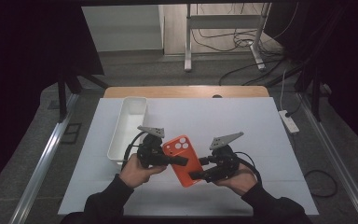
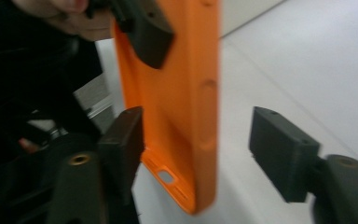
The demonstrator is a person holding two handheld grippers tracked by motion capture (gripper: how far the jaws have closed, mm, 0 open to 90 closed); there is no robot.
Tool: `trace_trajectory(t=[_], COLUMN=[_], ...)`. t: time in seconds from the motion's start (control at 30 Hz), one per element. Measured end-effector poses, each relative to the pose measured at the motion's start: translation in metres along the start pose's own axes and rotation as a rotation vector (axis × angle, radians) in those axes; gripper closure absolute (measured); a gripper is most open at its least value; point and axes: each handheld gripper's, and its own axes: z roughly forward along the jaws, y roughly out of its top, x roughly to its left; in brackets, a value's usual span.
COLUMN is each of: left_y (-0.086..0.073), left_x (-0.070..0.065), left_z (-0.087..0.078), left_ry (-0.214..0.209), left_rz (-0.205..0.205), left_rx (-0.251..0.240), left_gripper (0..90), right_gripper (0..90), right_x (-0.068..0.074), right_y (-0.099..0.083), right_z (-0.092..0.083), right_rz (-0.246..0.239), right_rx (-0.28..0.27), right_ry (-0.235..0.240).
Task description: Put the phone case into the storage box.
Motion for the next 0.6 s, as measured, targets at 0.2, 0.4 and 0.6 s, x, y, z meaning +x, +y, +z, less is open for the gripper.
trace_trajectory(t=[0.2, 0.4, 0.6], left_y=[0.0016, 0.0010, 0.0023], left_x=[-0.0029, -0.0028, -0.0053], left_z=[0.0045, 0.0059, 0.0055], left_ry=[-0.036, -0.055, -0.031], left_rz=[0.021, 0.036, 0.052], left_rx=[0.005, 0.003, -0.050], left_gripper=[86.7, 84.1, 73.7], right_gripper=[57.4, 75.9, 85.7], right_x=[0.0040, 0.0048, 0.0058], right_y=[0.0007, 0.0011, 0.0028], right_z=[0.0057, 0.0051, 0.0004], right_rz=[-0.025, -0.038, -0.020], right_rx=[0.027, 0.025, 0.008], right_ry=[0.055, 0.117, 0.134])
